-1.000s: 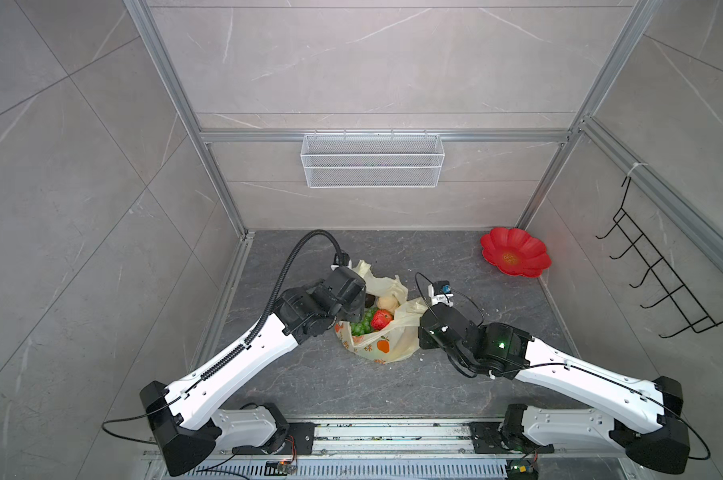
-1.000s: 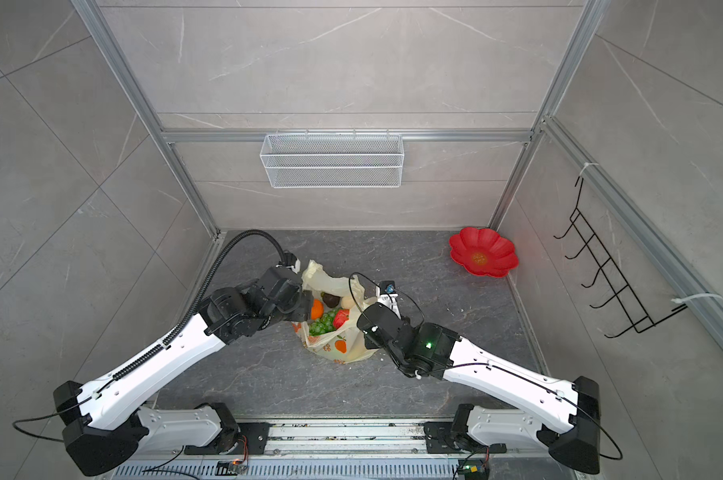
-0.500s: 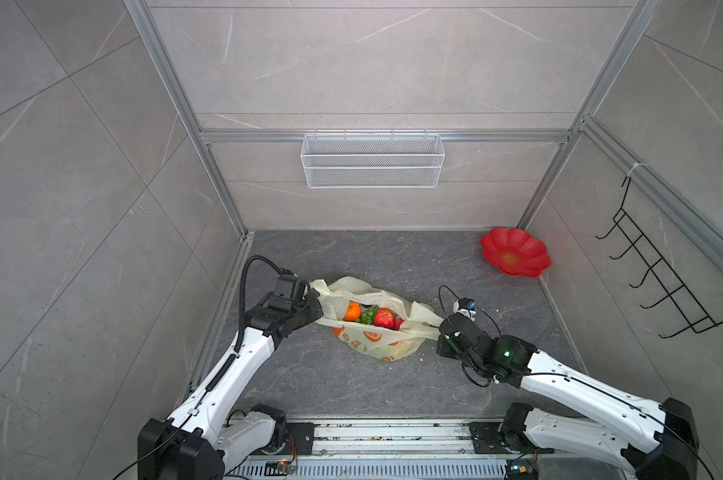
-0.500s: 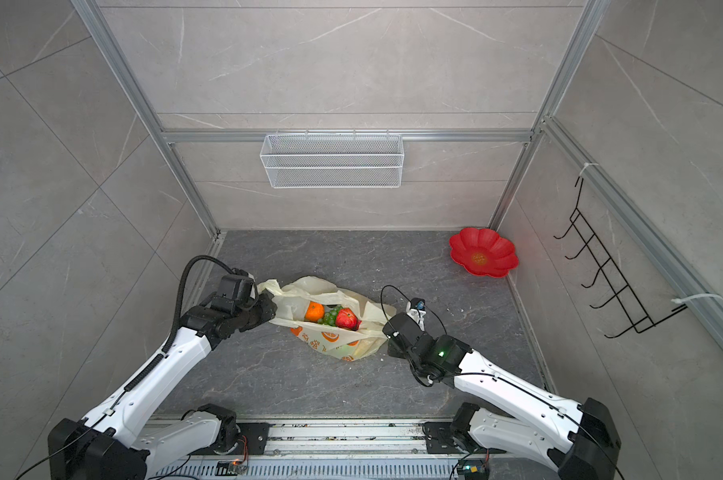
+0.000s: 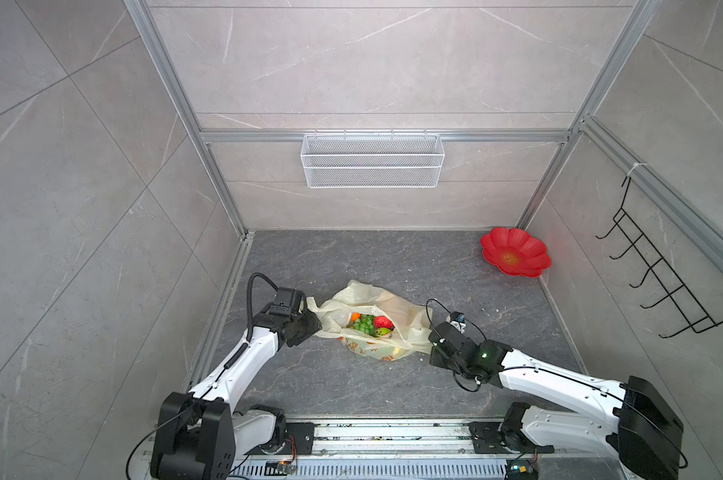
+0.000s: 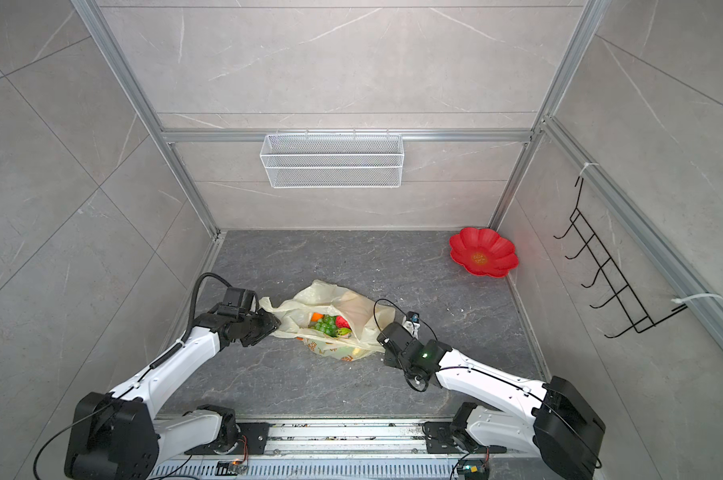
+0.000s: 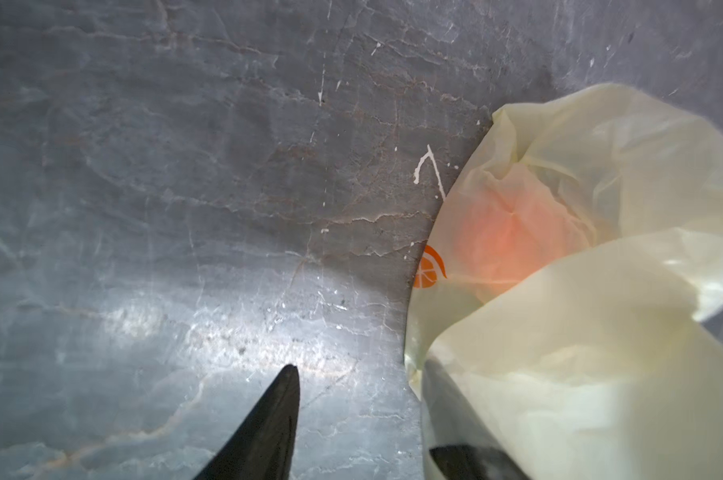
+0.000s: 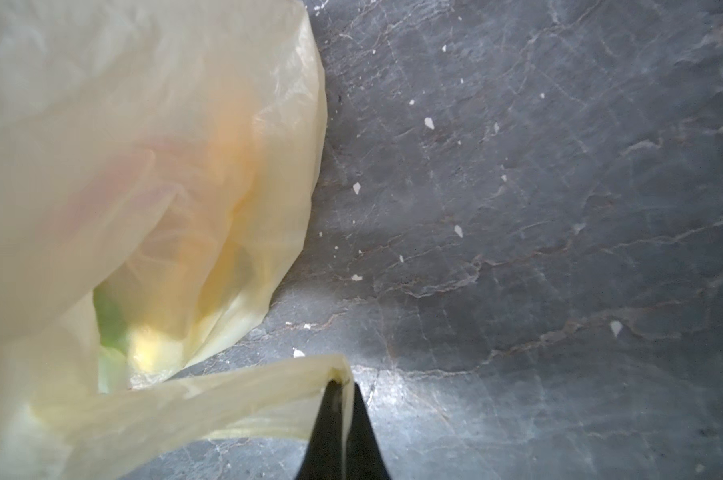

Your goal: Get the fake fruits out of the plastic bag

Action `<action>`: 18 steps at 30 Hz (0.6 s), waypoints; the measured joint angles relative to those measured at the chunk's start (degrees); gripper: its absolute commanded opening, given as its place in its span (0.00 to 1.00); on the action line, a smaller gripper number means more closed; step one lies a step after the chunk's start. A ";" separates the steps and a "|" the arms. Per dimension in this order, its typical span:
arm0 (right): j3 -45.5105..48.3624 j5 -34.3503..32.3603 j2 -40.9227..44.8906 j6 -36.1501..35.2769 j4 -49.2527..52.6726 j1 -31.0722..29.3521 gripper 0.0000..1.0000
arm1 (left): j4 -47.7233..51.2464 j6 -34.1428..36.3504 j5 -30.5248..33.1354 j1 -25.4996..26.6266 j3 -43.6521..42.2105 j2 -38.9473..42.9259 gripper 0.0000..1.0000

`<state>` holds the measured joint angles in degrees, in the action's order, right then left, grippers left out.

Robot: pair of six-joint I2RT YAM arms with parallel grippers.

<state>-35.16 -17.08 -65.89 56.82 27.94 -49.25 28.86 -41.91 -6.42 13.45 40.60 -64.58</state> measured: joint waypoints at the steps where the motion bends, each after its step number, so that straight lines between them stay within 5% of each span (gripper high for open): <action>1: -0.02 -0.02 0.00 -0.04 -0.11 0.00 0.00 | 1.25 -0.20 0.61 0.57 0.02 3.30 0.70; 5: -1.11 -0.72 -0.04 -1.68 -0.35 -1.16 0.00 | 7.23 -0.59 4.00 5.84 3.54 13.00 0.77; 10: -6.21 -3.37 -2.12 -3.85 -0.72 -6.95 0.00 | 11.72 -2.40 7.87 12.57 8.79 14.23 0.88; 18: -7.06 -6.71 -4.46 -3.45 -0.07 -10.97 0.00 | 11.76 -6.62 10.23 14.69 9.11 5.62 0.80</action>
<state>-42.22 -23.79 -70.35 53.36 27.88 -60.23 40.62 -48.53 3.81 28.14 49.71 -58.96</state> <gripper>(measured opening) 0.046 0.831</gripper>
